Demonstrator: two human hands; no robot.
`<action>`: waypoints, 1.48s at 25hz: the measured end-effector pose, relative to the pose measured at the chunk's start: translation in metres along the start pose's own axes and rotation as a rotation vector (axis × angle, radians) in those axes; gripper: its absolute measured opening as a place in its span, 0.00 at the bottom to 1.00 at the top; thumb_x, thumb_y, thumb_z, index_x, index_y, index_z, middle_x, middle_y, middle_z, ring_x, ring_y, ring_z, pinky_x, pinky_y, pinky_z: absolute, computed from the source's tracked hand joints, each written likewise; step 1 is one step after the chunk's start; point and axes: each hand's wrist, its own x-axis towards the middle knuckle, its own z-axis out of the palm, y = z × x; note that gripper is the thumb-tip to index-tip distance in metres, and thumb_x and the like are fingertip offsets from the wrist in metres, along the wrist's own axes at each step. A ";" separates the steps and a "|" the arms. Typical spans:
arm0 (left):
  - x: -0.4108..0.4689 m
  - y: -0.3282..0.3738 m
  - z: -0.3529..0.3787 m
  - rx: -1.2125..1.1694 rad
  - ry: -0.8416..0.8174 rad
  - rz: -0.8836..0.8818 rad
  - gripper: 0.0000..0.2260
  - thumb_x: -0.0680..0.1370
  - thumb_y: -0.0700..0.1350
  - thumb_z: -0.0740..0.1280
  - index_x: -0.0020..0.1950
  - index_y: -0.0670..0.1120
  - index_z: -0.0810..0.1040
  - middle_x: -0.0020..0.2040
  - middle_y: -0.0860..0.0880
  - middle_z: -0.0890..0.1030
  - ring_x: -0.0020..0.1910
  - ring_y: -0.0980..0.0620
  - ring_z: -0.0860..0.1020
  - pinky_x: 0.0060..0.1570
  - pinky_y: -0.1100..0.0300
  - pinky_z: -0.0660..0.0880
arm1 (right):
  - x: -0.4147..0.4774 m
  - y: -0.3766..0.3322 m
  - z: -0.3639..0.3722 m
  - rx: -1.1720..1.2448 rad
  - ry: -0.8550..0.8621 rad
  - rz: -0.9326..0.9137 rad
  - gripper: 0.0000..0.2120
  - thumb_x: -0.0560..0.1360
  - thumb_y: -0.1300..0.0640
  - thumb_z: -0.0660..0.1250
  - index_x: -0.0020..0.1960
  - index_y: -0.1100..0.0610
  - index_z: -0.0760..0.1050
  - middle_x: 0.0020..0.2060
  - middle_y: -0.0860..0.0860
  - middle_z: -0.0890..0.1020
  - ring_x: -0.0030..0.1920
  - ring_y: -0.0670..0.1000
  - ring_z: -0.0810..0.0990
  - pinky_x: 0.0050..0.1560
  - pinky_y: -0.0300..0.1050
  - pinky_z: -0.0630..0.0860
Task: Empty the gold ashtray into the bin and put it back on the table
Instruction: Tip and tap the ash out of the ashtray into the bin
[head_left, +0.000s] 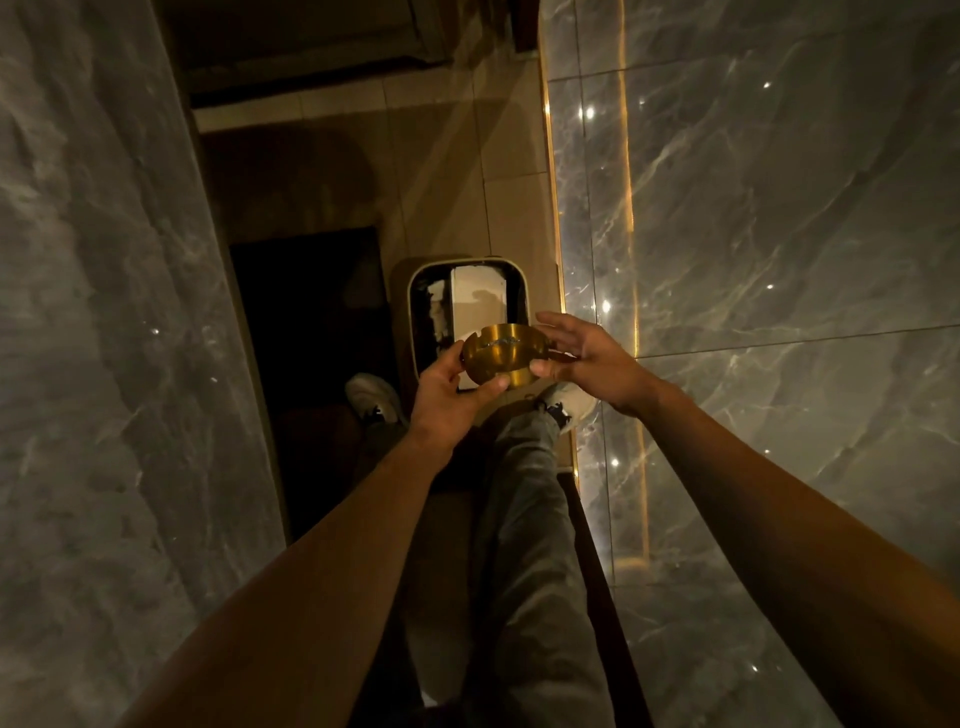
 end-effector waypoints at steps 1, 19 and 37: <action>0.006 -0.003 0.001 -0.014 -0.001 -0.008 0.24 0.71 0.40 0.75 0.66 0.46 0.76 0.60 0.48 0.82 0.64 0.51 0.77 0.68 0.50 0.71 | 0.006 0.002 -0.001 0.006 -0.001 0.000 0.35 0.72 0.63 0.73 0.75 0.58 0.62 0.69 0.54 0.74 0.69 0.51 0.72 0.65 0.43 0.69; 0.118 -0.069 0.008 -0.122 0.149 -0.296 0.10 0.73 0.39 0.74 0.42 0.53 0.77 0.44 0.54 0.80 0.52 0.52 0.78 0.57 0.57 0.73 | 0.115 0.083 0.024 0.266 0.159 0.111 0.18 0.74 0.63 0.70 0.62 0.61 0.72 0.49 0.48 0.82 0.46 0.40 0.82 0.43 0.31 0.77; 0.165 -0.104 0.017 -0.100 0.335 -0.384 0.19 0.75 0.54 0.71 0.58 0.41 0.82 0.54 0.45 0.83 0.55 0.47 0.80 0.55 0.57 0.76 | 0.160 0.111 0.059 0.142 0.323 0.179 0.22 0.77 0.49 0.67 0.65 0.62 0.75 0.58 0.58 0.82 0.58 0.53 0.80 0.61 0.48 0.75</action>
